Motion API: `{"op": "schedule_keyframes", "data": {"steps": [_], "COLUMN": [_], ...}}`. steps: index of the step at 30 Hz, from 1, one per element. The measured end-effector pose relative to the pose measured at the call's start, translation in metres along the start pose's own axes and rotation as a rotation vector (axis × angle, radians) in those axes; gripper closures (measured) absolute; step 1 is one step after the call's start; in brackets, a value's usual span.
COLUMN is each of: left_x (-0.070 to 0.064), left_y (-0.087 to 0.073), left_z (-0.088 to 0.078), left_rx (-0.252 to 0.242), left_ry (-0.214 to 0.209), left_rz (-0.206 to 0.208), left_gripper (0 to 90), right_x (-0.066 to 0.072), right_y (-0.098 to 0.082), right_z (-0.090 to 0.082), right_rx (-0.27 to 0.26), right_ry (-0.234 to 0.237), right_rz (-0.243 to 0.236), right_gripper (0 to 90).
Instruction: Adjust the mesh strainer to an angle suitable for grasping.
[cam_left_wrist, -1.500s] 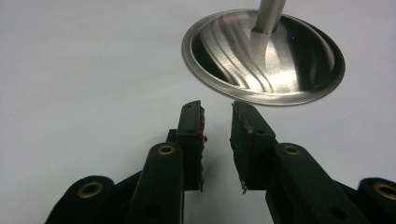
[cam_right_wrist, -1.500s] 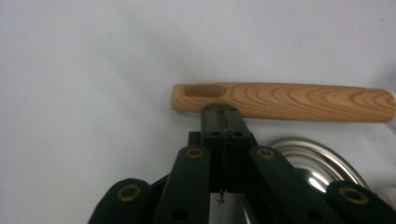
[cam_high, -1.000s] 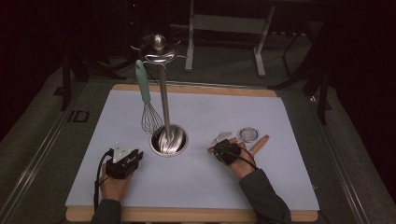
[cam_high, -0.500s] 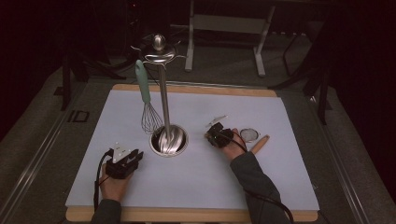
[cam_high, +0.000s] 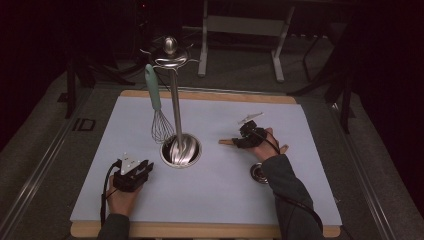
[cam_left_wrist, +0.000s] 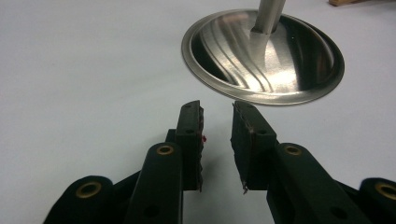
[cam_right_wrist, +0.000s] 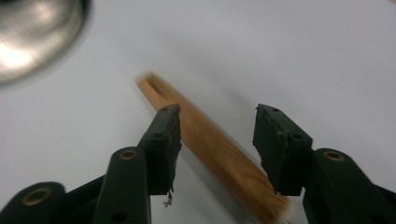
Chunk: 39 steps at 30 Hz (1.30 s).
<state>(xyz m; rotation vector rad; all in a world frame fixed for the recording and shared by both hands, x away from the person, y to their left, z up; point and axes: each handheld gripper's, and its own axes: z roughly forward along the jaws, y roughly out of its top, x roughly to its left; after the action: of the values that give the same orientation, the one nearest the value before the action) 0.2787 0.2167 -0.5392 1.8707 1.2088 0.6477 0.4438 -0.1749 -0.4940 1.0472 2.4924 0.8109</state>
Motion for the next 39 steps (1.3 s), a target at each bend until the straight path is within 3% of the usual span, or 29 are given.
{"op": "schedule_keyframes", "data": {"steps": [3, 8, 12, 23, 32, 36, 39], "left_x": [0.0, 0.0, 0.0, 0.0, 0.0, 0.0, 0.0], "left_y": [0.0, 0.0, 0.0, 0.0, 0.0, 0.0, 0.0], "left_z": [0.0, 0.0, 0.0, 0.0, 0.0, 0.0, 0.0], "left_rx": [0.002, 0.0, -0.003, -0.002, 0.0, -0.001, -0.003], "left_ry": [0.0, 0.0, 0.0, -0.001, -0.001, 0.0, -0.001], "left_rz": [0.0, 0.0, -0.002, -0.002, 0.0, 0.0, -0.003], "left_gripper": [73.3, 73.3, 73.3, 73.3, 73.3, 73.3, 73.2], "right_x": [-0.007, -0.019, -0.022, -0.023, -0.016, -0.015, -0.011], "right_y": [-0.004, -0.008, -0.008, -0.009, -0.003, 0.002, 0.005], "right_z": [0.001, 0.002, 0.005, 0.007, 0.007, 0.006, 0.008], "right_rx": [0.043, 0.073, 0.112, 0.148, 0.186, 0.146, 0.158], "right_ry": [-0.023, 0.031, 0.058, 0.1, 0.11, 0.167, 0.153], "right_rz": [-0.028, -0.024, -0.028, -0.003, -0.001, 0.069, 0.04], "right_gripper": [49.4, 45.6, 44.0, 45.1, 54.7, 64.4, 63.8]}}
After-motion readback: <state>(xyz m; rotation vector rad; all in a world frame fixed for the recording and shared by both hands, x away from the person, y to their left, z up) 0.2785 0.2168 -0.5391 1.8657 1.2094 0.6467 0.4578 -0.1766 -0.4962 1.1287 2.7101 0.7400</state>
